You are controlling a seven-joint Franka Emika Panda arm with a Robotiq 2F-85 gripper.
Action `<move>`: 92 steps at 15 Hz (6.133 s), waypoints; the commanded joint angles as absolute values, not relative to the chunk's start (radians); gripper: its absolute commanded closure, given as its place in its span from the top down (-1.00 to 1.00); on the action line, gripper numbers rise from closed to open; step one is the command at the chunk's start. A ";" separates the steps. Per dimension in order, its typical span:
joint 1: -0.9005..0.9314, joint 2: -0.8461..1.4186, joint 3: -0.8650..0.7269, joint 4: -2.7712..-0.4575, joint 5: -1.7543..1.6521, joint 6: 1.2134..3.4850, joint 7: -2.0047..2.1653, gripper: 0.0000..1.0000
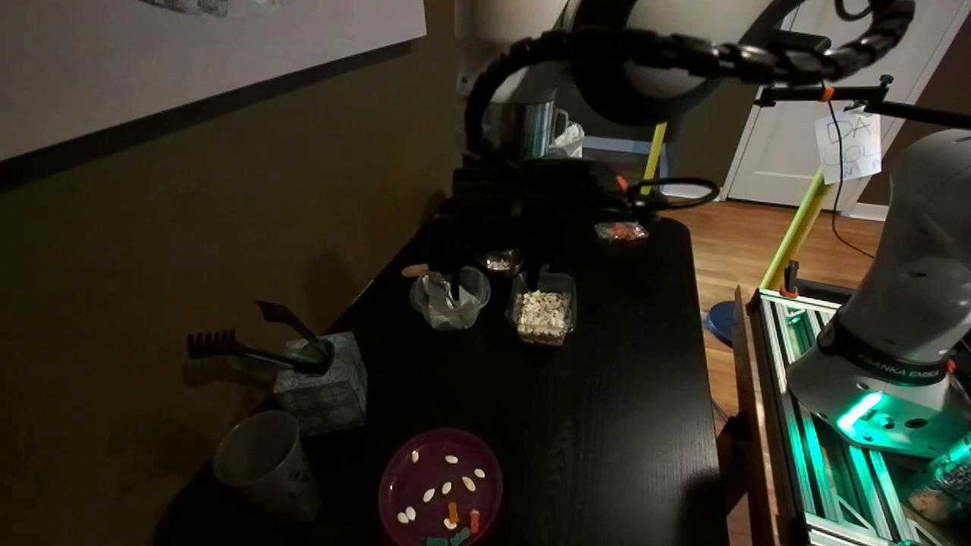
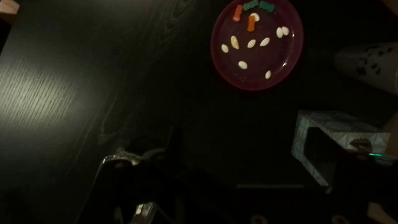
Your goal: Move the grey cup to the right.
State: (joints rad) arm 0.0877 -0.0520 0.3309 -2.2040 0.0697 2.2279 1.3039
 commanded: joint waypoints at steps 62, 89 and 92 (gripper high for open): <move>0.535 0.930 -0.007 -1.236 -0.019 2.454 1.548 -0.98; 0.341 0.392 0.074 -1.888 0.110 2.433 1.396 -0.97; 0.348 0.335 0.035 -1.980 0.071 2.493 1.513 -0.97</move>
State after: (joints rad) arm 0.3409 0.4297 0.0644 -1.8496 0.0967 2.4167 1.4038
